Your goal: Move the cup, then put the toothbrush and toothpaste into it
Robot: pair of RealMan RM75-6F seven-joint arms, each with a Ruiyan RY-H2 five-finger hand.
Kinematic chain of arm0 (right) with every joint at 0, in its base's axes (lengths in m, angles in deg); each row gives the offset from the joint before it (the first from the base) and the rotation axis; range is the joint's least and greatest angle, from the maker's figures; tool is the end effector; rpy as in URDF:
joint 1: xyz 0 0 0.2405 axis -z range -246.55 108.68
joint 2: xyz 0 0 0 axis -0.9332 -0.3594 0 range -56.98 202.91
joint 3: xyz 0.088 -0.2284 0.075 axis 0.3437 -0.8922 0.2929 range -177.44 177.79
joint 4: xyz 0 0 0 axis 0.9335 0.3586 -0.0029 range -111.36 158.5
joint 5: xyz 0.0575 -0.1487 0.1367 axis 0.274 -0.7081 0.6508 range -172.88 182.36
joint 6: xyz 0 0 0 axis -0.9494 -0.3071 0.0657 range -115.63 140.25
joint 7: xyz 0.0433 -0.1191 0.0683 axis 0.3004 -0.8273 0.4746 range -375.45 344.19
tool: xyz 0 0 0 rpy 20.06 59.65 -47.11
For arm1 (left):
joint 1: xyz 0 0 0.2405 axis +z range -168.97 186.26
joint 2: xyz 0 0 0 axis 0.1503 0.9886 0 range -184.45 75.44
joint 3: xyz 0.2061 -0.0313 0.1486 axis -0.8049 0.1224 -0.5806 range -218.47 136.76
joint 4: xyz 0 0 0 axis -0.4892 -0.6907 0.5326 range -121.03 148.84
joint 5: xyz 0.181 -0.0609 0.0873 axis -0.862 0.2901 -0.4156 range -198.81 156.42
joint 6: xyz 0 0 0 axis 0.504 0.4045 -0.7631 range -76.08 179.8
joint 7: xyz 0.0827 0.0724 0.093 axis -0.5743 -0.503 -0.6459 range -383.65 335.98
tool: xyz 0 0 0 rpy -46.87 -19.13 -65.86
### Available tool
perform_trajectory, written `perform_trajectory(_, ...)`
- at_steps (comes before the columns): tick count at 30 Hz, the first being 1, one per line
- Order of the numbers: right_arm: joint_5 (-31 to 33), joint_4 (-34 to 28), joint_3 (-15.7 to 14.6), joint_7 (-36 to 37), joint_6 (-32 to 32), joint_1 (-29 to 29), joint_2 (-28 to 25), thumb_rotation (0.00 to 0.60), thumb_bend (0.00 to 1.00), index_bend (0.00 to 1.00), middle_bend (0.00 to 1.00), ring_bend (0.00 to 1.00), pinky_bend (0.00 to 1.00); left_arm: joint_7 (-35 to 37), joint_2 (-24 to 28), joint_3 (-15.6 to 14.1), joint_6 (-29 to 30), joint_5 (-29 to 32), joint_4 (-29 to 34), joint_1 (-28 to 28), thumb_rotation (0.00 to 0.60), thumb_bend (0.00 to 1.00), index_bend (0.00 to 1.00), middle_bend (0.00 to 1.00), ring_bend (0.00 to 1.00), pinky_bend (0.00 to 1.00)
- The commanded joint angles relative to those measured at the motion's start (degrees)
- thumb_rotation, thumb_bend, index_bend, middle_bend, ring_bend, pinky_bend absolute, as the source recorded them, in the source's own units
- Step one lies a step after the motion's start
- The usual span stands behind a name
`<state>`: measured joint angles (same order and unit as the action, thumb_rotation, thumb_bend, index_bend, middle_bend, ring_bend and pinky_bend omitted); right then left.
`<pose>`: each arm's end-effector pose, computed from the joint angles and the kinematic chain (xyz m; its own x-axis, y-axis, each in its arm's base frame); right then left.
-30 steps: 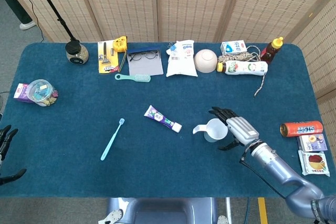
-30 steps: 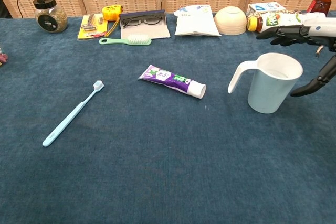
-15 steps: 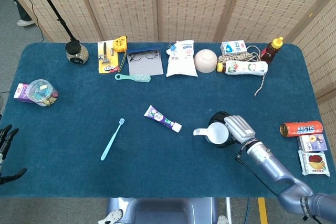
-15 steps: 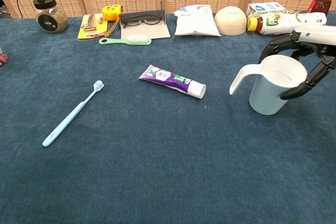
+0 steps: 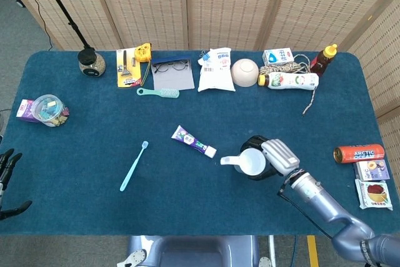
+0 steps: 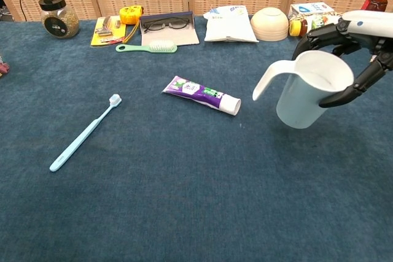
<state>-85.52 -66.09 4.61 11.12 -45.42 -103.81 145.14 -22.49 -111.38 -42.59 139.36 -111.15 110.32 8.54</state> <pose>-0.1882 -0.3062 0.0559 0.0922 -0.4462 0.8902 -0.9167 -0.3871 -0.0992 -0.3137 0.1379 0.1838 0.4271 0.0727 0.9013 0.9035 0.0042 -0.4285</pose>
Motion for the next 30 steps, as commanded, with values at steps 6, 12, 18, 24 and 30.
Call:
perform_trajectory(6,-1.0,-7.4,1.2,-6.2,2.3,-3.3,-1.7,0.600,0.28,0.49,0.40,0.24,0.48,-0.2,0.0,-0.1,-0.2,-0.1,0.0,-0.1,0.600,0.05,0.00,0.00,0.00,0.00)
perform_trajectory(12,4.4,-11.8,4.1,-15.8,9.1,-8.7,3.9,0.600,0.28,0.49,0.40,0.24,0.48,1.4,0.4,0.0,0.2,0.2,-0.2,0.2,0.600,0.05,0.00,0.00,0.00,0.00)
perform_trajectory(18,10.6,-12.4,5.6,-22.9,12.2,-11.6,8.5,0.600,0.29,0.49,0.40,0.24,0.48,3.3,0.9,0.2,0.6,0.2,-0.6,0.3,0.600,0.05,0.00,0.00,0.00,0.00)
perform_trajectory(24,18.8,-10.5,6.4,-30.3,14.1,-14.5,14.2,0.600,0.29,0.49,0.41,0.24,0.48,4.8,1.3,0.0,0.8,-0.3,-1.1,0.4,0.600,0.05,0.00,0.00,0.00,0.00)
perform_trajectory(30,24.6,-10.1,7.0,-36.7,13.2,-16.8,17.5,0.600,0.29,0.49,0.41,0.24,0.48,4.9,1.4,0.0,0.4,0.0,-1.2,0.3,0.600,0.05,0.00,0.00,0.00,0.00)
